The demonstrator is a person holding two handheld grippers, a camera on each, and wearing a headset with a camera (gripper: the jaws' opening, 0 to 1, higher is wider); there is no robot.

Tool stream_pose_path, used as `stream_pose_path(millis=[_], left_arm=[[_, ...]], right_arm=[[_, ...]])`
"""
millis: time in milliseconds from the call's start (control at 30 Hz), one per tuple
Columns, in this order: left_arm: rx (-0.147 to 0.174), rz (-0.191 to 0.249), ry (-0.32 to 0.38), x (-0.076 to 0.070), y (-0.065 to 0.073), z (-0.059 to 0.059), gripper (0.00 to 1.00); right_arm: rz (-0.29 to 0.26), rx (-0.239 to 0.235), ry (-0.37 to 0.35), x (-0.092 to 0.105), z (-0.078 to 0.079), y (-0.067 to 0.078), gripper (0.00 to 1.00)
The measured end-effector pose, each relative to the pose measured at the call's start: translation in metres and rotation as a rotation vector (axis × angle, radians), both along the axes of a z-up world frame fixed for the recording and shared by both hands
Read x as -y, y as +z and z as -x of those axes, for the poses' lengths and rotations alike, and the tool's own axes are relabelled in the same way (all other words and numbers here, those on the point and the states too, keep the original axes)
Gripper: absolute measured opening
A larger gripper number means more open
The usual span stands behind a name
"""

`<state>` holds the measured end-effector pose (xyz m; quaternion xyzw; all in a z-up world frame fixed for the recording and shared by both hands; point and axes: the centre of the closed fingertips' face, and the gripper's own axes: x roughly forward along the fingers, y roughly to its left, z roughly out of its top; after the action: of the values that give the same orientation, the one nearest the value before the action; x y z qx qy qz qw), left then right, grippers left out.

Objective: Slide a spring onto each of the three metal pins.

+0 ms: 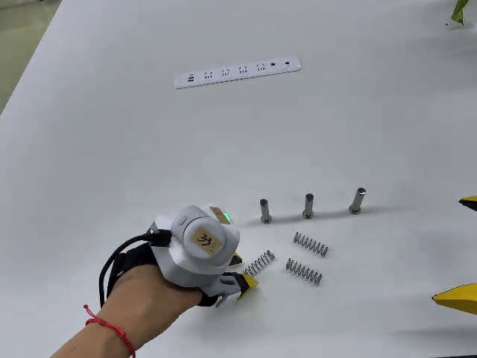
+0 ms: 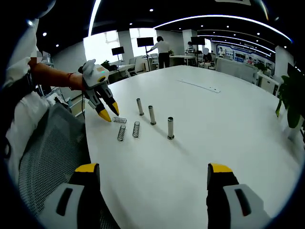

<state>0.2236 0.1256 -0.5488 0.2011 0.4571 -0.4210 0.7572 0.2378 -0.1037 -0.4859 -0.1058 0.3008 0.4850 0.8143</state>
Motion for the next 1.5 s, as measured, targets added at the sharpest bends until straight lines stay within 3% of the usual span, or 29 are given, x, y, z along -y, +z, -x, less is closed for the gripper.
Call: stream_pose_path(millis=[333,833,1133,1500], left_arm=[[-0.019,-0.04,-0.008,-0.001,-0.0067,0.001,0.17],[-0.004,-0.08,-0.027,-0.0034,-0.0068,-0.0031,0.12],[-0.015,-0.088,-0.032,-0.0038,-0.0074,-0.0047,0.11],[-0.026,-0.065,-0.017,-0.0037,-0.0071,-0.0022,0.1]], right_arm=[[-0.006,0.002,-0.007,0.0011,-0.0006,0.0008,0.94],[-0.007,0.001,-0.003,0.0006,-0.0003,0.0014,0.94],[-0.005,0.001,-0.003,-0.0003,0.0006,0.0019,0.94],[-0.009,-0.002,0.001,-0.0041,0.0031,0.0018,0.93]])
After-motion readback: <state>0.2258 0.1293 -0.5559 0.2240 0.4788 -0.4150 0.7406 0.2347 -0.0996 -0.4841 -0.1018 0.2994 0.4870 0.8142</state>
